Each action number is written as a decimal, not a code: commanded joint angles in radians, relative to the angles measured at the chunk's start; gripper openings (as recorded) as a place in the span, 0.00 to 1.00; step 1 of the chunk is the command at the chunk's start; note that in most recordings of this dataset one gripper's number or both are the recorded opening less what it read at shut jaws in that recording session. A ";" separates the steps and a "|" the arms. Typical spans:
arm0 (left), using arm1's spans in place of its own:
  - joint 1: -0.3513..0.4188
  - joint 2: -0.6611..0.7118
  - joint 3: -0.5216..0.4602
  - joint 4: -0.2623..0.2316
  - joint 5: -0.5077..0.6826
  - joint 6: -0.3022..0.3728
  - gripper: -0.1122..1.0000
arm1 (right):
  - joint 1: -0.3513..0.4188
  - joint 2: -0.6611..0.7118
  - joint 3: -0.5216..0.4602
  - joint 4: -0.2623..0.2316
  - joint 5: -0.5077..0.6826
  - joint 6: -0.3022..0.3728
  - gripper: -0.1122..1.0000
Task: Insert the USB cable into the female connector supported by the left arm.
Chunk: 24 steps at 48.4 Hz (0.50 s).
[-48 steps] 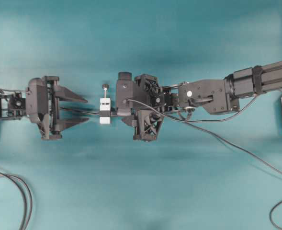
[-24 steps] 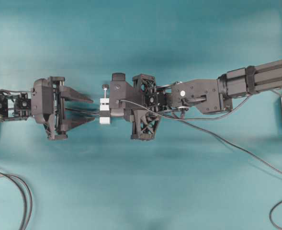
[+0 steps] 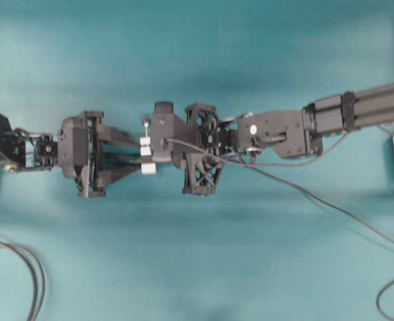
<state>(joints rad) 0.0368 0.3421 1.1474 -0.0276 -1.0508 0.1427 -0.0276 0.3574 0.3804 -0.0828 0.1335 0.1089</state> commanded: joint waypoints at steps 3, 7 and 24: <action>0.006 -0.005 -0.032 -0.005 0.000 0.018 0.70 | 0.003 -0.018 -0.037 -0.002 -0.005 0.000 0.24; 0.006 -0.005 -0.034 -0.005 0.002 0.018 0.70 | 0.003 -0.018 -0.046 -0.002 -0.005 -0.003 0.24; 0.006 0.011 -0.067 -0.002 0.015 0.020 0.70 | 0.005 -0.018 -0.066 -0.002 0.008 -0.055 0.20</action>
<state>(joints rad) 0.0368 0.3497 1.1321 -0.0276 -1.0446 0.1473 -0.0276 0.3605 0.3636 -0.0828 0.1473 0.0568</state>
